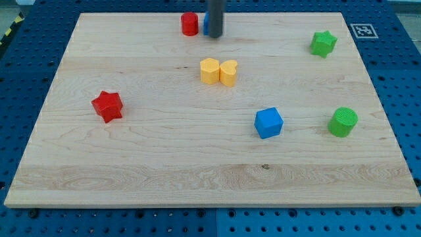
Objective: Move the green star to the right of the blue triangle
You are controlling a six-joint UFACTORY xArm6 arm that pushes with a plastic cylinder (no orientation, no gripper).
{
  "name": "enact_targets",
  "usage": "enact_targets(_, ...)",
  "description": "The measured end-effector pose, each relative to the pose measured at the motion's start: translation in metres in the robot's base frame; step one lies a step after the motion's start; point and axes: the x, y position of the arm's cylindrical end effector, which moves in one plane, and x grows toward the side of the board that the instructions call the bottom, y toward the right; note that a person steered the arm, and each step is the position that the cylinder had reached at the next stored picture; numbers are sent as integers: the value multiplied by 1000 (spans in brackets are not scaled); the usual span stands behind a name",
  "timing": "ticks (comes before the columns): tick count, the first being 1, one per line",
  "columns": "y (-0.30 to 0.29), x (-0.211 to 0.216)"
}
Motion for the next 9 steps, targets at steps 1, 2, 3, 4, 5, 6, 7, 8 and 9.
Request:
enact_targets(1,13,0)
enact_targets(2,83,5)
enact_targets(3,155,-15)
enact_targets(4,254,-20)
enact_targets(5,356,0)
enact_targets(6,350,34)
enact_targets(7,293,75)
enact_targets(8,202,74)
enact_targets(9,121,34)
